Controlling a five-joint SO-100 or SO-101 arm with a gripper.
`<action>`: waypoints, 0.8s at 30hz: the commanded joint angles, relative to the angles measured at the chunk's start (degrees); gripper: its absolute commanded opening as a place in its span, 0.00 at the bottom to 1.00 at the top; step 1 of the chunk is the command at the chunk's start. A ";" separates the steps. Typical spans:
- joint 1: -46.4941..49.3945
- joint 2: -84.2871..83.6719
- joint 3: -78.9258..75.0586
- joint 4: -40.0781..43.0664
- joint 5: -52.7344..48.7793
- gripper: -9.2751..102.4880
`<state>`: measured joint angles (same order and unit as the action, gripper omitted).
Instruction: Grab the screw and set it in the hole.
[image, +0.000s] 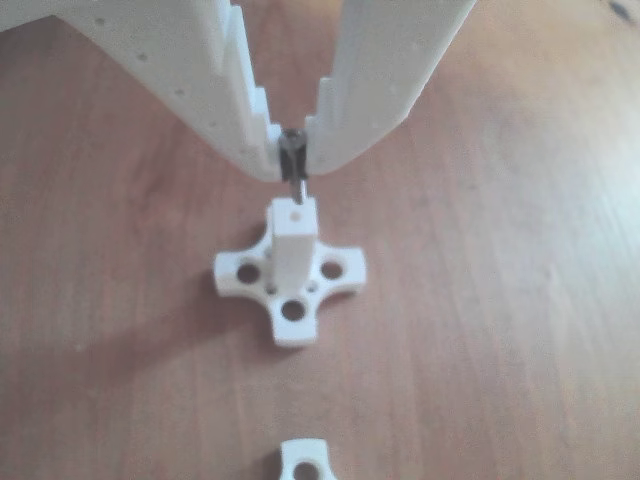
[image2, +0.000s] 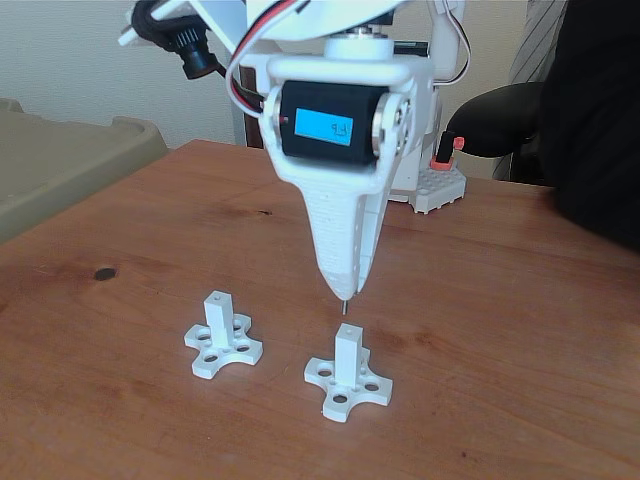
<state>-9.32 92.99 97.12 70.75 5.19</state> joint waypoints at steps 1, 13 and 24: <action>-0.79 4.39 -0.35 -0.79 0.26 0.04; -1.32 4.48 0.79 -2.11 0.44 0.04; -1.05 3.52 0.97 -2.72 0.35 0.04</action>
<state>-10.20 92.99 98.26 68.82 5.19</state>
